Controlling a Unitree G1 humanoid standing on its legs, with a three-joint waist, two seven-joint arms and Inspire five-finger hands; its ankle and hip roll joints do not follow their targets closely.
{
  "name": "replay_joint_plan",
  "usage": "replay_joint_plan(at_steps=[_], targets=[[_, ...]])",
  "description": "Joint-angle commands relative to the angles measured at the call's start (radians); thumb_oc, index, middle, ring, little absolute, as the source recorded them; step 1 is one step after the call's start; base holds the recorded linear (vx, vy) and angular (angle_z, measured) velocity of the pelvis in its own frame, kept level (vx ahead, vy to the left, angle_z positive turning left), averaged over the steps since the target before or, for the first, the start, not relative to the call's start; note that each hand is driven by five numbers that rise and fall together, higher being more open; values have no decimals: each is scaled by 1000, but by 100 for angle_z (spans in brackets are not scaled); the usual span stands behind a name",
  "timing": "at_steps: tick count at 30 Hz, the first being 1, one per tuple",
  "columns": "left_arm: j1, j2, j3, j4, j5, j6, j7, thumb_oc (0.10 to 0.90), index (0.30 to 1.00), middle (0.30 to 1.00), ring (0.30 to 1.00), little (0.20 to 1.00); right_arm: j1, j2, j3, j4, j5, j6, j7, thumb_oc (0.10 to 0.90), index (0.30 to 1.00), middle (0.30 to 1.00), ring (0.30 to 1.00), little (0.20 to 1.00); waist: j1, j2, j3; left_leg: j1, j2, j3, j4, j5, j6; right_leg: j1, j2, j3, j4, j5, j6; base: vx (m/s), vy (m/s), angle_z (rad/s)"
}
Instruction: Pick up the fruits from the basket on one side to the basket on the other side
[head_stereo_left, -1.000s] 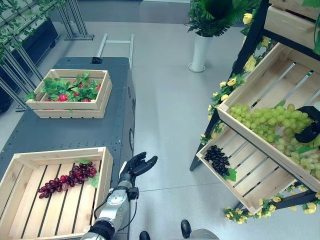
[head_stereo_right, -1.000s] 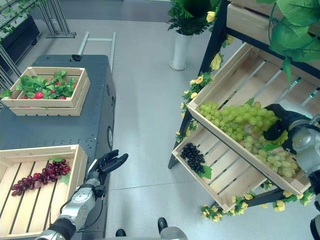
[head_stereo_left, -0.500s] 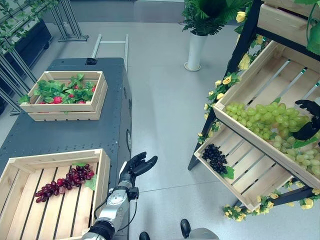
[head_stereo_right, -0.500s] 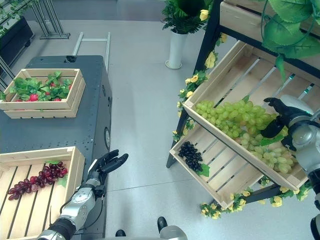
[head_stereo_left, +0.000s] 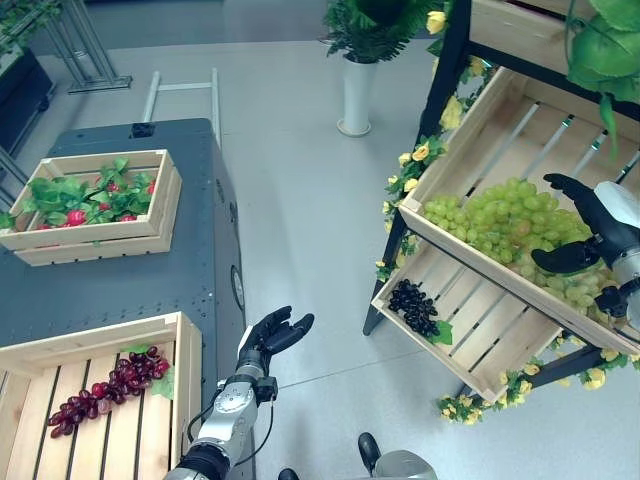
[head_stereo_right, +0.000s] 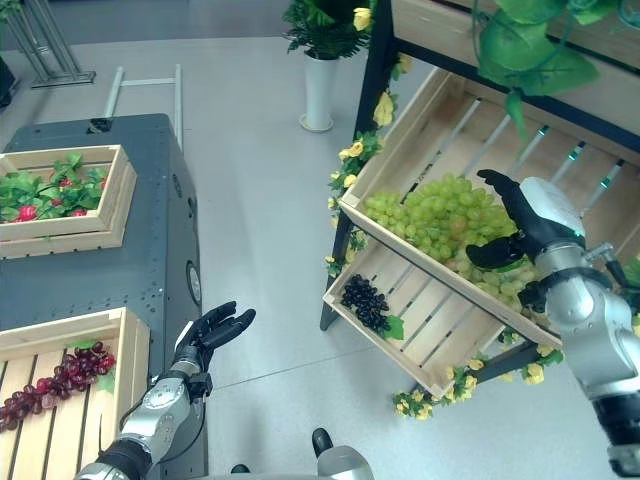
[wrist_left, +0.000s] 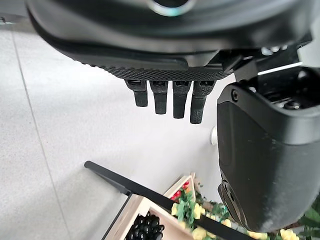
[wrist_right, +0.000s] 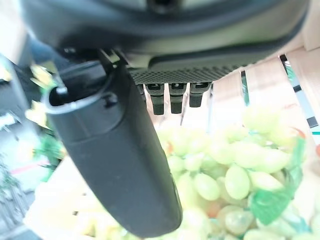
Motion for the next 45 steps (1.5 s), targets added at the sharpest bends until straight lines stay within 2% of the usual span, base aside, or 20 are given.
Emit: replay_joint_plan(at_steps=[1, 6, 11, 14, 17, 20, 21, 25, 29, 31, 32, 33, 38, 45], targets=[[-44, -8, 26, -46, 28, -123, 6, 800, 900, 900, 900, 900, -58, -47, -174, -68, -84, -132, -115, 800, 900, 900, 900, 900, 19, -1, -57, 63, 24, -22, 10, -127, -3, -3, -13, 22, 14, 30, 10, 1, 11, -6], [-34, -23, 25, -41, 36, -136, 13, 800, 900, 900, 900, 900, -13, -51, -197, -143, -150, -175, -128, 800, 900, 900, 900, 900, 16, 3, -62, 66, 23, -18, 10, -130, -2, -2, -13, 22, 13, 28, 10, 0, -2, -7], [-18, -27, 31, -33, 36, -145, 12, 800, 900, 900, 900, 900, 39, -45, -229, -223, -139, -225, -118, 800, 900, 900, 900, 900, 11, 7, -66, 64, 21, -20, 10, -131, -1, -3, -13, 22, 15, 26, 11, 0, 0, 0], [-13, -29, 30, -27, 33, -153, 16, 800, 900, 900, 900, 900, 51, -38, -229, -265, -148, -232, -103, 800, 900, 900, 900, 900, 11, 8, -66, 64, 20, -21, 10, -131, -1, -3, -13, 20, 15, 26, 11, 0, 0, 0], [-10, -28, 30, -30, 34, -152, 19, 800, 900, 900, 900, 900, 56, -37, -224, -290, -124, -252, -90, 800, 900, 900, 900, 900, 13, 8, -68, 62, 19, -22, 10, -132, -1, -4, -15, 17, 14, 26, 13, 0, 0, 0], [-3, -26, 31, -35, 39, -150, 23, 800, 900, 900, 900, 900, 47, -24, -208, -335, -45, -281, -36, 800, 900, 900, 900, 900, 22, 7, -68, 60, 19, -29, 10, -130, -1, -2, -18, 6, 14, 26, 13, 0, 0, 0], [-5, -27, 33, -32, 46, -150, 26, 800, 900, 900, 900, 900, 37, -11, -188, -354, -2, -294, 1, 800, 900, 900, 900, 900, 28, 7, -68, 59, 18, -33, 10, -129, -1, 0, -21, -1, 14, 25, 13, 0, 0, 0], [-16, -31, 30, -33, 60, -153, 38, 800, 900, 900, 900, 900, 2, 31, -127, -381, 113, -280, 83, 800, 900, 900, 900, 900, 48, 9, -61, 54, 16, -50, 10, -123, -1, 1, -28, -30, 20, 20, 10, -13, -30, 6], [-21, -27, 22, -49, 69, -146, 58, 800, 900, 900, 900, 900, -38, 96, -39, -394, 162, -249, 147, 800, 900, 900, 900, 900, 73, 14, -53, 47, 12, -82, 10, -118, -4, 13, -34, -60, 12, 19, 6, -15, -43, 11], [-12, -23, 17, -50, 77, -147, 71, 800, 900, 900, 900, 900, -70, 164, 69, -391, 178, -209, 200, 800, 900, 900, 900, 900, 106, 20, -49, 39, 9, -109, 10, -109, -9, 20, -41, -93, 3, 18, 2, -13, -74, 15], [-12, -23, 18, -50, 77, -147, 71, 800, 900, 900, 900, 900, -72, 164, 70, -390, 178, -209, 200, 800, 900, 900, 900, 900, 105, 20, -49, 39, 9, -109, 10, -109, -9, 20, -42, -94, 3, 18, 2, -13, -82, 23], [-9, -22, 16, -52, 80, -143, 78, 800, 900, 900, 900, 900, -85, 195, 126, -381, 180, -187, 217, 800, 900, 900, 900, 900, 123, 22, -47, 34, 8, -121, 10, -104, -11, 21, -45, -110, 3, 16, 0, -7, -48, 19], [7, -14, 20, -56, 68, -147, 56, 800, 900, 900, 900, 900, -81, 259, 224, -341, 197, -169, 250, 800, 900, 900, 900, 900, 154, 26, -47, 20, 8, -147, 10, -91, -14, 24, -51, -146, 3, 12, -4, -3, -63, 27], [40, 2, 15, -103, 58, -170, 41, 800, 900, 900, 900, 900, -55, 313, 284, -293, 213, -180, 262, 800, 900, 900, 900, 900, 184, 30, -41, 5, 3, -179, 10, -83, -11, 32, -58, -183, 3, 2, -9, -10, -47, 16]])
